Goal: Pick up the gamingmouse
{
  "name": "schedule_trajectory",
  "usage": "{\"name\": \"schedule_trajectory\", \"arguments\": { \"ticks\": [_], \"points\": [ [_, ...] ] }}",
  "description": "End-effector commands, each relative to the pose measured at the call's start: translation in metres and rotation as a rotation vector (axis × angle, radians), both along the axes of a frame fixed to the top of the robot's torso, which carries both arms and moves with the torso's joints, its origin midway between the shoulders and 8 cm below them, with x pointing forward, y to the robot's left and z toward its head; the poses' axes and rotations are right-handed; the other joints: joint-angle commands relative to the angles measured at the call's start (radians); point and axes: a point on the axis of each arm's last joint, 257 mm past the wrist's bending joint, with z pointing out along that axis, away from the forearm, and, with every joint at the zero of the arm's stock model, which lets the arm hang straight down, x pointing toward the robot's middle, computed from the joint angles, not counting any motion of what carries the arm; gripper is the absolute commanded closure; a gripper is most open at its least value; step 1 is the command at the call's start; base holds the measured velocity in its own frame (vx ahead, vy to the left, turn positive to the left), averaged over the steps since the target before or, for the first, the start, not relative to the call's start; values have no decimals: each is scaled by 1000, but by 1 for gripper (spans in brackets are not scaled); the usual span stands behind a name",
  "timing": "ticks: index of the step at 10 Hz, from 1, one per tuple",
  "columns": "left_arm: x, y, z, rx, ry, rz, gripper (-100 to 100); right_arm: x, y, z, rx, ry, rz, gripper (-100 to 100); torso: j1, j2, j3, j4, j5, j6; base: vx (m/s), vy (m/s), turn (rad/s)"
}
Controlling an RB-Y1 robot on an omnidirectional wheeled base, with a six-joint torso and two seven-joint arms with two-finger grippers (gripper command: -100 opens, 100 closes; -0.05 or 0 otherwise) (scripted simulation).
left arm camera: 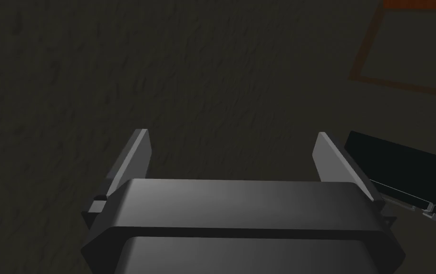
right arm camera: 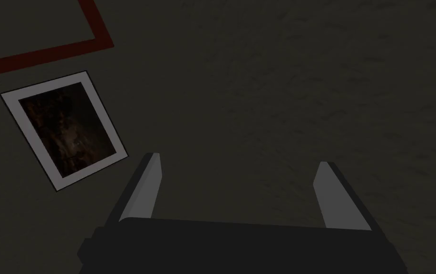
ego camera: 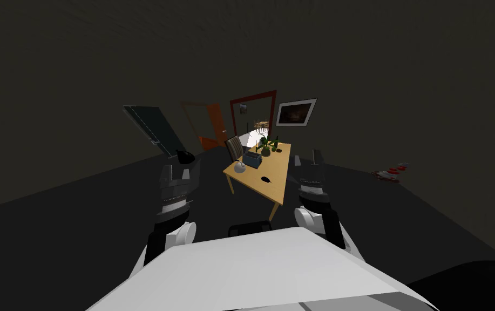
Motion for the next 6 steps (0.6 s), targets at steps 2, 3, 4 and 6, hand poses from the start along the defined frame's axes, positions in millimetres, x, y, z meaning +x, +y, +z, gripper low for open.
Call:
{"name": "schedule_trajectory", "arguments": {
  "ticks": [2,3,4,6],
  "points": [
    [0,0,0,0,0,0,0,7,8,-21,-26,61,43,-100,-1,1,1,0,0,0,-34,-7,-27],
    [0,0,0,0,0,0,0,10,10,-31,-30,88,57,-100,-1,3,1,0,0,0,-55,-9,-14],
    [0,0,0,0,0,0,0,13,13,-43,-33,119,73,-100,-1,3,2,1,0,0,-54,-9,-10],
    [0,0,0,0,0,0,0,18,18,-72,-38,194,105,-100,-1,4,2,1,0,0,-61,-20,-6]
  ]
}}
